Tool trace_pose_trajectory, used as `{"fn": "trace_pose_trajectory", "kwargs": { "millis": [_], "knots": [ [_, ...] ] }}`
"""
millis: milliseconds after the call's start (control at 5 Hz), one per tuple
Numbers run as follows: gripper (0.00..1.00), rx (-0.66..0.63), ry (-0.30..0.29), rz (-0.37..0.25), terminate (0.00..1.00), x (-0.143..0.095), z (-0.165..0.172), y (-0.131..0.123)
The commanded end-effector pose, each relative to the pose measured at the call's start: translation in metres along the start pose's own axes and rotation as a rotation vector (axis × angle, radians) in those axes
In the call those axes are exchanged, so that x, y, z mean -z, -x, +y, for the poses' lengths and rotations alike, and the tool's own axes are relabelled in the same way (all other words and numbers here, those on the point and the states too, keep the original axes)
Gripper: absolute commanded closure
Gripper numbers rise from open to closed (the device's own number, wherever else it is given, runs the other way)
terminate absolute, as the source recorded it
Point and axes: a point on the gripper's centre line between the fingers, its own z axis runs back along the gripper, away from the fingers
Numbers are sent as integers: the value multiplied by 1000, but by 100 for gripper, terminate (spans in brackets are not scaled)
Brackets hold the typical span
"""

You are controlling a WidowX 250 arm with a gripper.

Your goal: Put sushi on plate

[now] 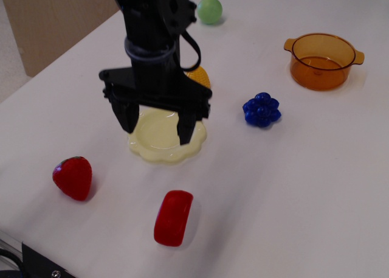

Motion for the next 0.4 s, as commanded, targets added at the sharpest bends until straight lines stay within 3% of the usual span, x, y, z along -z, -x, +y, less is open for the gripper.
{"fn": "trace_pose_trajectory", "kwargs": {
  "millis": [0, 200],
  "knots": [
    [0, 72, 14, 16, 0, 8, -12, 35],
    [0, 85, -29, 49, 0, 18, -12, 47]
  ]
}}
